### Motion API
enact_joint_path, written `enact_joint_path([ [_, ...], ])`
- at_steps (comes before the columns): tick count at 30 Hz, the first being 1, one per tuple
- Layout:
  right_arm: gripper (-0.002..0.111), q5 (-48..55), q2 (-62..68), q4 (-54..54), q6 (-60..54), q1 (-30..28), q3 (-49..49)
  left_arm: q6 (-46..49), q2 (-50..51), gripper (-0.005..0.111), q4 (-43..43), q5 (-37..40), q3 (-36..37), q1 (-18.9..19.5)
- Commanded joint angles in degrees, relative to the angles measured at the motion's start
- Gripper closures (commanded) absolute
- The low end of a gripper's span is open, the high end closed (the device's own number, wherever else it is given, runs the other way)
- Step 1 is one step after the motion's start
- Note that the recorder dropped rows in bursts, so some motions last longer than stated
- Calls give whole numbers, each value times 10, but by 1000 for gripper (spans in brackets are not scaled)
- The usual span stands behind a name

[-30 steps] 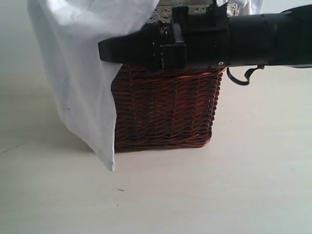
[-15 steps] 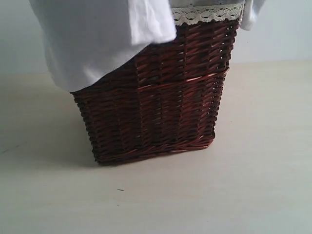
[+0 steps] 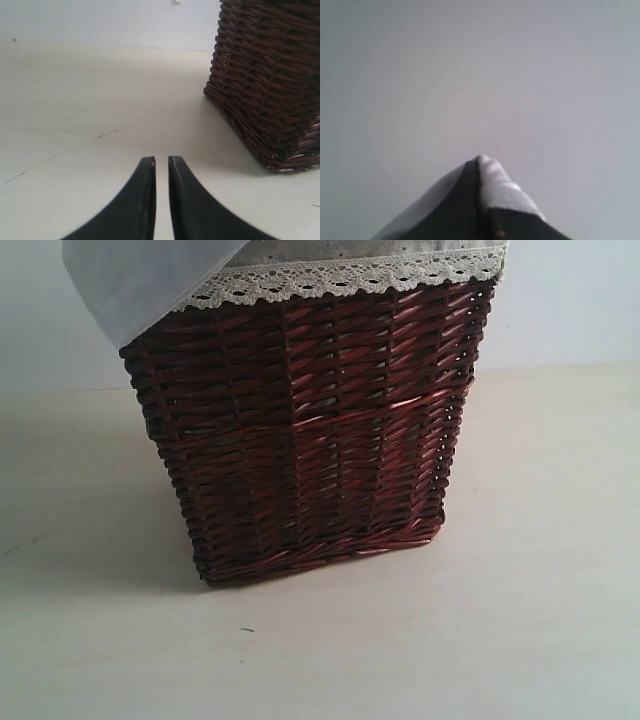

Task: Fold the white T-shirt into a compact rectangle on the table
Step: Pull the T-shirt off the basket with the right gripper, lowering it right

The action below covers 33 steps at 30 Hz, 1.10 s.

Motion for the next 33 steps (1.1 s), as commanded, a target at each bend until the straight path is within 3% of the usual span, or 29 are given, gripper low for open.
enact_joint_path([
  [1,108,-2,-53,15,-4,1,-10,2,-4,95,1,-3,0,-3],
  [11,108,10,-124,15,-4,1,-102,2,-4,95,1,-3,0,-3],
  [20,108,10,-124,-3,25,1,-100,2,-4,95,1,-3,0,-3],
  [26,108,70,-107,-232,257,1,-71,2,-4,95,1,-3,0,-3],
  [29,108,159,-81,-380,430,1,-29,2,-4,95,1,-3,0,-3],
  [33,108,299,-61,-420,480,1,9,2,-4,95,1,-3,0,-3],
])
